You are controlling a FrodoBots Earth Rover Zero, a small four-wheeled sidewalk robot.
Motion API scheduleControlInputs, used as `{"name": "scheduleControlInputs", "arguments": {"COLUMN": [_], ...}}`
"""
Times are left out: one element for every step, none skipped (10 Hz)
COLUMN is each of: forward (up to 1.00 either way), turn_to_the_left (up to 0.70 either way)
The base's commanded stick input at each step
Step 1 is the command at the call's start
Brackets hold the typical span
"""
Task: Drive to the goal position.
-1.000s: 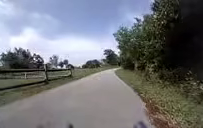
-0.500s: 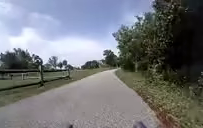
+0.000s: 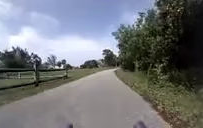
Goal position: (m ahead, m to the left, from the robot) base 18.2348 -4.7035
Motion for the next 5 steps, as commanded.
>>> {"name": "scheduleControlInputs", "arguments": {"forward": [0.00, 0.00, 0.00, 0.00, 0.00], "turn_to_the_left": [0.00, 0.00, 0.00, 0.00, 0.00]}}
